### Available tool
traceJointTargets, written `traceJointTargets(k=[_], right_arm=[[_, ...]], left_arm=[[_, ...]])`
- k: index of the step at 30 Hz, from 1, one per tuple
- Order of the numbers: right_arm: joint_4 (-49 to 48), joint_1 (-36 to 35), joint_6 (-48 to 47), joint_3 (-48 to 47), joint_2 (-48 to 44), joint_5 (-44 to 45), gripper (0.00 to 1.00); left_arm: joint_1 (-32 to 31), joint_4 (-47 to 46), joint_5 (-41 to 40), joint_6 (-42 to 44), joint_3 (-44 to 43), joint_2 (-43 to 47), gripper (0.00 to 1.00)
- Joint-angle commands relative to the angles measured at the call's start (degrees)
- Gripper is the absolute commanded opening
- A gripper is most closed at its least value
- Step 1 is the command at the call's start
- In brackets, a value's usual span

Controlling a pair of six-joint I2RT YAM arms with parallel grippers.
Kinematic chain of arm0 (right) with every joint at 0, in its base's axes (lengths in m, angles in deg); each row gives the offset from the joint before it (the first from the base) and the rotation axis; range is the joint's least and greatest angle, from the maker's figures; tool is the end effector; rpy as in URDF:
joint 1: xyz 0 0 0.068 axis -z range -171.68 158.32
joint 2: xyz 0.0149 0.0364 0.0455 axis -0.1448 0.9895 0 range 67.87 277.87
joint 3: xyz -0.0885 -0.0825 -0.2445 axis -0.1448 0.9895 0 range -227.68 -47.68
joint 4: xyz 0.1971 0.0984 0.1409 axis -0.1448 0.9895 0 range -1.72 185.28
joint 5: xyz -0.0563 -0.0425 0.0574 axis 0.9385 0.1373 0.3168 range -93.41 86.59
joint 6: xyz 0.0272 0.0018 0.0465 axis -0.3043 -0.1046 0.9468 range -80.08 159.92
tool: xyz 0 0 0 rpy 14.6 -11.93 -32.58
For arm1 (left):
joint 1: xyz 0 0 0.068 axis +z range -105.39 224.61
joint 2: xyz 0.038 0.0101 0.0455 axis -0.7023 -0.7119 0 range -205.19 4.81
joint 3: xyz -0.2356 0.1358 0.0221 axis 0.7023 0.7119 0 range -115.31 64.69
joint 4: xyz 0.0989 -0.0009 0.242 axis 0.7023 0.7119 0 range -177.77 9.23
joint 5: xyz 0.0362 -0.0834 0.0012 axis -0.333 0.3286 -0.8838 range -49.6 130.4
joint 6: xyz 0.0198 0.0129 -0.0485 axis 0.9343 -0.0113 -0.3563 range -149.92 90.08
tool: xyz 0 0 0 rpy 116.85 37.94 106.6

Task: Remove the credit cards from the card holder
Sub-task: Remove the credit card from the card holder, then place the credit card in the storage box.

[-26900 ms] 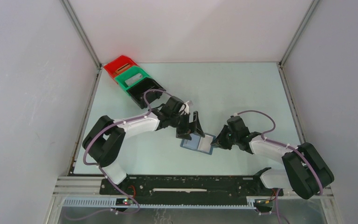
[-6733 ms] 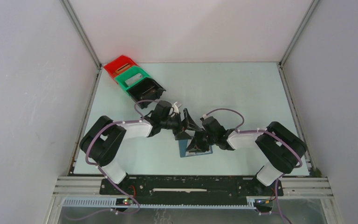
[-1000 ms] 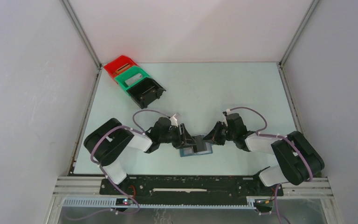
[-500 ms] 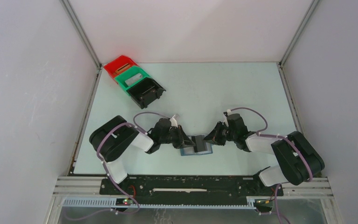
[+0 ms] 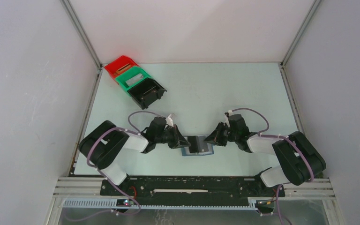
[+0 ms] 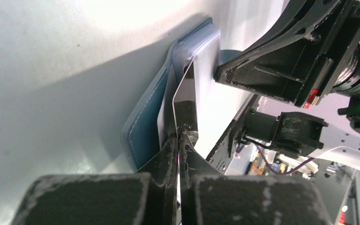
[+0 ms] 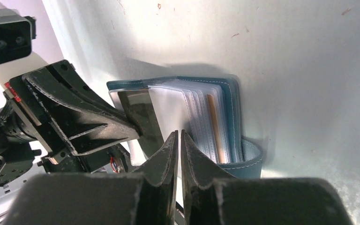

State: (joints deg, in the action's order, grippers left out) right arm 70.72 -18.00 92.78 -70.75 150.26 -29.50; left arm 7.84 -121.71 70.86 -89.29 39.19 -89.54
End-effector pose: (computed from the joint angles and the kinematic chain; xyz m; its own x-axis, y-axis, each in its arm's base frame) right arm 0.2090 0.1208 0.1244 -0.9123 0.3473 -0.2169 0.0578 0.6337 0.7714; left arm 0.2055 -0.1762 0.1100 -0.9641 -0.2055 -0.1680 0.0379 0.5200 -0.8533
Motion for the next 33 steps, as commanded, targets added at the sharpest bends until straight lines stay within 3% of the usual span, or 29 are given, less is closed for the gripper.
traceJointTargets(k=[1,8,14,21,25,28,33], right_arm=[[2.5,0.0,-0.9,1.7,1.9,2.1,0.14],[3.0,-0.2,-0.9,1.3,-0.3,1.1,0.14],[7.7,-0.5,-2.3,-1.0,-5.7,1.1,0.17],[13.4,-0.6,-4.0,-3.2,-12.0,2.4,0.29],[16.1,-0.5,-4.8,-3.9,-14.8,3.0,0.36],[17.3,-0.3,-5.6,-4.5,-16.3,3.1,0.40],[20.8,0.4,-6.6,-5.3,-17.6,3.0,0.44]], left_arm=[[1.9,15.7,-1.9,10.2,-1.0,6.8,0.00],[3.3,47.1,-14.1,25.1,-11.8,19.7,0.00],[5.1,63.5,-20.9,33.6,-23.9,23.9,0.00],[7.8,74.4,-29.4,41.1,-36.8,23.1,0.00],[8.0,79.7,-42.7,47.2,-46.3,20.6,0.00],[8.0,80.4,-53.0,52.9,-52.4,17.8,0.00],[8.3,74.9,-61.4,65.7,-57.6,12.3,0.00]])
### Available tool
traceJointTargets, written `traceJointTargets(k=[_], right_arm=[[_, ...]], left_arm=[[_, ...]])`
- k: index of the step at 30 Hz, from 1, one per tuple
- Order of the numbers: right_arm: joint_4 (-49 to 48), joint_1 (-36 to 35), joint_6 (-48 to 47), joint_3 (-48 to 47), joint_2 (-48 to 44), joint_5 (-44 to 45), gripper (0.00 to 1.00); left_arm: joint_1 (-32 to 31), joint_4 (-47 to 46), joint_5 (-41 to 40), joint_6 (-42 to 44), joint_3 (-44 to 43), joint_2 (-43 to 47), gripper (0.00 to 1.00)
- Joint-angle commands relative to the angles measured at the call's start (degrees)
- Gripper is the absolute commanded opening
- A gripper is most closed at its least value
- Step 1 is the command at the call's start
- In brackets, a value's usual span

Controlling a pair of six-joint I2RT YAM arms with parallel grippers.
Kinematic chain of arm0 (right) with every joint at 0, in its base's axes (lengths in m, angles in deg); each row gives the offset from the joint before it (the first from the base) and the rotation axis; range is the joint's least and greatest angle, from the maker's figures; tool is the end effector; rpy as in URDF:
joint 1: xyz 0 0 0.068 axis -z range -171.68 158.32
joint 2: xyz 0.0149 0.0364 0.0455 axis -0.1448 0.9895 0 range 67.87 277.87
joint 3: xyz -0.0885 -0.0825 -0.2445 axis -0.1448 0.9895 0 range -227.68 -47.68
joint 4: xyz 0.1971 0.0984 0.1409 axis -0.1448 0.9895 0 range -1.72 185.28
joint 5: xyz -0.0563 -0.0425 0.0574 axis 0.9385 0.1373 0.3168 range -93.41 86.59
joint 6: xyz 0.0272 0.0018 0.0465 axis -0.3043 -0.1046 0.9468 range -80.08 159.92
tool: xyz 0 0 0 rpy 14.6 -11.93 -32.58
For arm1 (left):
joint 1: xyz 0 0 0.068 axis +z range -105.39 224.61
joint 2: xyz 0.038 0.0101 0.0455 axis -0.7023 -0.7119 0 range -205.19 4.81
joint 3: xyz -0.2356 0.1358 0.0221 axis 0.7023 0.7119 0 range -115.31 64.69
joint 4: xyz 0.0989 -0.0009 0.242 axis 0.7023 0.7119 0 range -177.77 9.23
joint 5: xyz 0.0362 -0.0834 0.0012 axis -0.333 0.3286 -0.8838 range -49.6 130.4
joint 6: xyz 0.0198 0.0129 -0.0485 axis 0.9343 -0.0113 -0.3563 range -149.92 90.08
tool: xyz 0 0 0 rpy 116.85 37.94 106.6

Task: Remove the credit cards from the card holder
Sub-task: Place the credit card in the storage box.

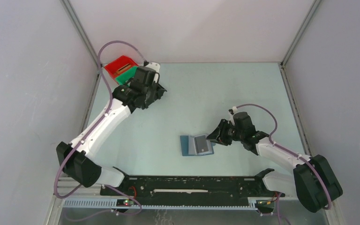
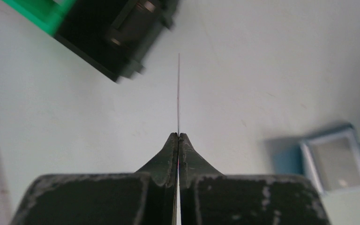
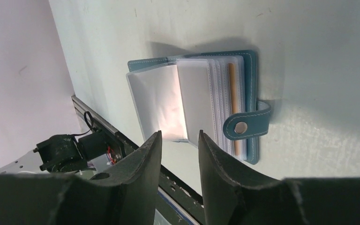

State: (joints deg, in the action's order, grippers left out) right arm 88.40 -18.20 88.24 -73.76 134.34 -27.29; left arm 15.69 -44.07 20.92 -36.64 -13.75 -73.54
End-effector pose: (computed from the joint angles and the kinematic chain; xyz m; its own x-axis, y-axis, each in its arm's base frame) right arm 0.1916 0.1116 0.1732 -0.8972 0.3153 -0.3092 -0.0207 0.6694 0.7426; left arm 0.2590 -0.1296 0.3583 -0.6283 0.2210 -0.7459 0.1721 0.9745 0.1438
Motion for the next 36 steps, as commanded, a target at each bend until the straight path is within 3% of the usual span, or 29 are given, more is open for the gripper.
traceJointTargets(k=[1,8,16,36], right_arm=[[3.5,0.7,-2.1,-2.3,-1.9,0.8,0.44],[4.0,1.2,-1.0,-2.3,-4.0,0.6,0.45],[4.5,1.7,-0.7,-2.6,-4.7,-0.2,0.45],[8.1,2.5,-1.5,-2.6,-5.9,0.9,0.45]], left_arm=[[0.7,-4.8,-12.6,15.7,-4.9,-4.9,0.00],[1.7,-10.5,-13.3,27.9,-9.3,-14.1,0.00],[2.8,-20.3,-21.3,38.6,-10.9,-25.9,0.00],[7.0,-20.1,-17.9,34.5,-12.6,-38.7,0.02]])
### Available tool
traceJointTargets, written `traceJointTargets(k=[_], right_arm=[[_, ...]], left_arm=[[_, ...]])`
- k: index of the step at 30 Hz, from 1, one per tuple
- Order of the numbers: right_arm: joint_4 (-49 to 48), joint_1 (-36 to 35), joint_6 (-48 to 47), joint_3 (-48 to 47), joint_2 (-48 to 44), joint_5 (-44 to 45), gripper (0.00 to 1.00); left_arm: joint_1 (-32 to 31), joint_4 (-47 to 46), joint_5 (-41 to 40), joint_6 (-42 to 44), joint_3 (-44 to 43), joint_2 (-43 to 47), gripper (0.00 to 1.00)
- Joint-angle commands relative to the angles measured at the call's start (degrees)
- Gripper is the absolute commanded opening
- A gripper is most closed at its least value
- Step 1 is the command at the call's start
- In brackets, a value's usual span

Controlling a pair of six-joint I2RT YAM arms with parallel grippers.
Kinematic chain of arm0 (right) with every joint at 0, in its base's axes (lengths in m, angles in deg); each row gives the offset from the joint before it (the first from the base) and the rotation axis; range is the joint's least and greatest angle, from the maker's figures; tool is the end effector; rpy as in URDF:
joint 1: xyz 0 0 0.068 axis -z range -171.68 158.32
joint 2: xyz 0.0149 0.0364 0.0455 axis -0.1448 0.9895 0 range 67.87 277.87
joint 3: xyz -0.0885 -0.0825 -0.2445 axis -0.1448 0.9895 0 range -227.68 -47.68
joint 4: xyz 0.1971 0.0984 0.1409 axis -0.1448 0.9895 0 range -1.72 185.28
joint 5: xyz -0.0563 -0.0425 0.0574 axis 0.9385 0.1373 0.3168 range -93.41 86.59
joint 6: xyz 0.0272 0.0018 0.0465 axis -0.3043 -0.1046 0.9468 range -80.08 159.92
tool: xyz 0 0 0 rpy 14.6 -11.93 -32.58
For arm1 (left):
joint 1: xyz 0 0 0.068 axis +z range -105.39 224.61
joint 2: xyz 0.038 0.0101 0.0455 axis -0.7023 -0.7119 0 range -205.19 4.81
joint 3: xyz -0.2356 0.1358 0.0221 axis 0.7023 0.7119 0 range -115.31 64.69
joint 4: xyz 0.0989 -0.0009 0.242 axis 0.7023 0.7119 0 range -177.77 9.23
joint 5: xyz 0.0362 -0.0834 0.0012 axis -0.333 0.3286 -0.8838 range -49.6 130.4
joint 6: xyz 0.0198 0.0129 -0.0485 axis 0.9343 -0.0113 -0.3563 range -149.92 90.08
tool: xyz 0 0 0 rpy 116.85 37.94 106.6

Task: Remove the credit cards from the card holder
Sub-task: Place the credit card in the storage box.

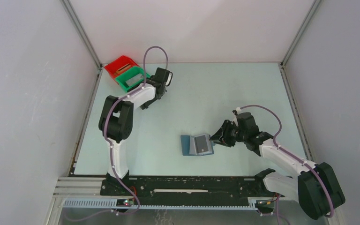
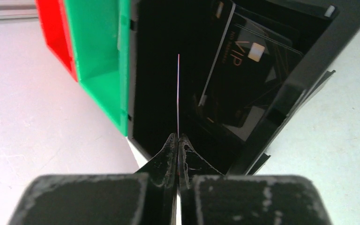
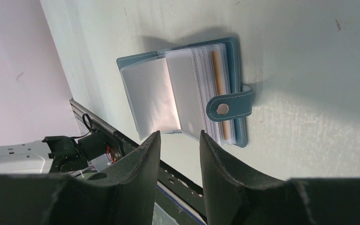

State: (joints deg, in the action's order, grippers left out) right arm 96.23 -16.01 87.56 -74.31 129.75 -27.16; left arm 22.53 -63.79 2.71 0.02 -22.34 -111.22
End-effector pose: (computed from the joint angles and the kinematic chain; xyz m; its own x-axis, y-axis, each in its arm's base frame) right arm 0.1838 0.0987 0.1809 -0.8967 0.3367 -0.2875 0.0264 0.6889 0.7243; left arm 0.4165 -0.1455 0.2029 -0.6629 0.6951 -0.2781 0.3314 0.6055 0.7235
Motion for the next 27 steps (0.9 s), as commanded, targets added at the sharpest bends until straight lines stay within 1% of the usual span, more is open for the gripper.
traceJointTargets(k=[1,3,4,6,9,12,17,20,21,23,27], right_arm=[[0.2,0.3,-0.8,-2.0,-1.4,0.7,0.45],[0.1,0.3,-0.7,-2.0,-1.5,0.8,0.45],[0.1,0.3,-0.6,-2.0,-1.6,0.8,0.45],[0.0,0.3,-0.5,-2.0,-1.8,0.8,0.45],[0.1,0.2,-0.6,-2.0,-2.0,1.0,0.45],[0.0,0.3,-0.6,-2.0,-2.4,1.1,0.45],[0.0,0.0,-1.1,-2.1,-2.3,1.9,0.46],[-0.4,-1.1,-1.2,-2.1,-1.7,2.5,0.46],[-0.6,-1.7,-1.2,-2.1,-1.4,2.7,0.46],[-1.4,-2.7,-0.8,-2.1,-0.4,3.2,0.45],[-3.8,-4.0,-0.4,-2.2,2.0,3.4,0.42]], left_arm=[[0.2,-0.1,0.3,-2.5,-4.1,-1.1,0.07],[0.2,0.6,0.3,-3.1,-4.3,-0.9,0.19],[0.2,1.2,0.6,-3.5,-4.4,-0.6,0.24],[0.2,2.8,1.0,-4.6,-4.9,-0.1,0.29],[0.2,6.5,2.1,-7.2,-6.4,1.6,0.33],[0.1,10.2,4.2,-10.3,-6.9,5.4,0.36],[-2.0,15.9,7.0,-17.5,-6.1,14.8,0.40],[-4.1,18.6,10.7,-23.9,-4.3,21.5,0.44],[-4.8,19.5,13.0,-26.5,-3.8,24.6,0.45],[-5.9,20.0,21.3,-31.9,-1.5,29.0,0.47],[-7.6,13.3,40.3,-44.6,7.9,36.6,0.50]])
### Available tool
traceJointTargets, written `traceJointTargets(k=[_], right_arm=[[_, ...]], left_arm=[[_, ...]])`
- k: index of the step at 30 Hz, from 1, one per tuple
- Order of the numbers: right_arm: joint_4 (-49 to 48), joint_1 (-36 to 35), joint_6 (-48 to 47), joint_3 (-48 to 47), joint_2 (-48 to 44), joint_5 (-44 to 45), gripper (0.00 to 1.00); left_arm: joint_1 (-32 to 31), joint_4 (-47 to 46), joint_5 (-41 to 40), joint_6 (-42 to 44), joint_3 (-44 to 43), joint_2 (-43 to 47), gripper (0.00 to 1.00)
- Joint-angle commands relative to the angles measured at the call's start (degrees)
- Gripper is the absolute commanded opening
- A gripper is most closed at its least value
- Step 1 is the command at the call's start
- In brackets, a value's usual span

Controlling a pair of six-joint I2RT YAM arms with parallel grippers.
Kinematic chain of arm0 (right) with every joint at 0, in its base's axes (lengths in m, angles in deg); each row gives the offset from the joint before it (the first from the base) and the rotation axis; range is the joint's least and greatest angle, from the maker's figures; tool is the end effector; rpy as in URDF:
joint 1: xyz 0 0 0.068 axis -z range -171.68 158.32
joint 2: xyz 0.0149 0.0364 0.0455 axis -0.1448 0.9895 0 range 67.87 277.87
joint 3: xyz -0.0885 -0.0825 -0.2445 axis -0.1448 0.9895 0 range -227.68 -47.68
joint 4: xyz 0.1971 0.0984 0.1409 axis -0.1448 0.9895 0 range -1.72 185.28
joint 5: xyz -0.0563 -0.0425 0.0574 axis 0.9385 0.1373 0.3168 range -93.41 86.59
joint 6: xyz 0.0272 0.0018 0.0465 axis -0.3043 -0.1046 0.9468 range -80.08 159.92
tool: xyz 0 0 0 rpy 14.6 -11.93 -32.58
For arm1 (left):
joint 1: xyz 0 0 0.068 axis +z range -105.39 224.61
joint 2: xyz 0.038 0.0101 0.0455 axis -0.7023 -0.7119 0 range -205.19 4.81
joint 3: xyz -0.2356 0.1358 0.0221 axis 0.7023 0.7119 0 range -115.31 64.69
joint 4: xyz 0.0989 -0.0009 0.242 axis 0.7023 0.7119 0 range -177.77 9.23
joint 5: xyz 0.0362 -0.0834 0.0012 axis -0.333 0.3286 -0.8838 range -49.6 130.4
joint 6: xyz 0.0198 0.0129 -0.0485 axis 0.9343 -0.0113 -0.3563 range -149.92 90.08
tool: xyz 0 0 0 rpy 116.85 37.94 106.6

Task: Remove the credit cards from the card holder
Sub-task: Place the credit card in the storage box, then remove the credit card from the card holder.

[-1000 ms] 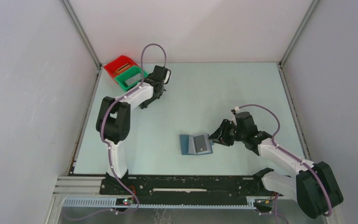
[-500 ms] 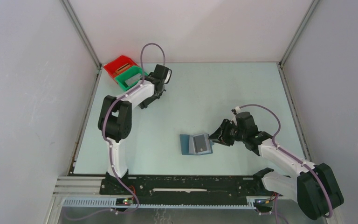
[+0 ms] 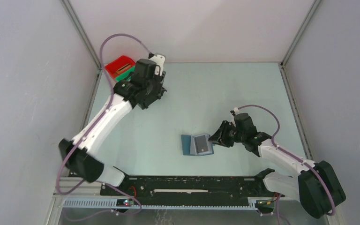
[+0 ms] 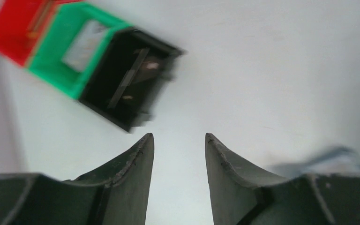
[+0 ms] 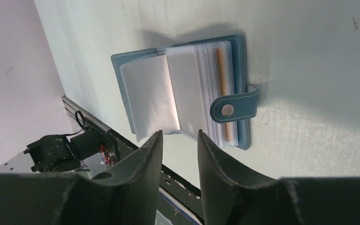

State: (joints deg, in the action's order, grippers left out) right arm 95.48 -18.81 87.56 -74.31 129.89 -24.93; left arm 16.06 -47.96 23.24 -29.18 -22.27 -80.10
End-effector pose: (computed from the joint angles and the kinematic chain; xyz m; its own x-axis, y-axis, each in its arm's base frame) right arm 0.1806 0.1072 0.1812 -0.8970 0.3126 -0.3126 -0.0029 0.7030 0.7112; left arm 0.2901 -0.1459 0.3790 -0.5347 0.3049 -0.7881 0.2586 0.9469 0.1909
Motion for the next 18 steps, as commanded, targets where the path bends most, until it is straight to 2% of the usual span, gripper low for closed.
traceJointTargets(k=[1,4,7,9,12,18], right_arm=[[-3.3,-1.2,-0.4,-2.4,2.6,1.3,0.41],[-4.4,-1.3,-0.8,-2.9,4.9,1.4,0.39],[-5.4,-1.3,-1.5,-3.4,7.3,1.5,0.39],[-6.1,-1.4,-1.8,-3.9,8.9,1.1,0.38],[-6.7,-1.3,-1.5,-4.1,10.5,0.7,0.37],[-8.1,-1.1,-2.2,-4.7,12.1,0.9,0.35]], left_arm=[[-1.4,-4.4,23.0,-18.4,10.3,6.6,0.51],[-3.1,-13.3,32.2,-28.2,18.6,9.2,0.52],[-7.0,-26.2,38.6,-38.3,28.0,9.8,0.52],[-10.2,-31.4,38.7,-42.4,30.7,8.3,0.52],[-13.8,-37.7,38.7,-44.1,33.3,5.5,0.52],[-14.3,-49.5,41.7,-49.8,39.3,-0.1,0.52]])
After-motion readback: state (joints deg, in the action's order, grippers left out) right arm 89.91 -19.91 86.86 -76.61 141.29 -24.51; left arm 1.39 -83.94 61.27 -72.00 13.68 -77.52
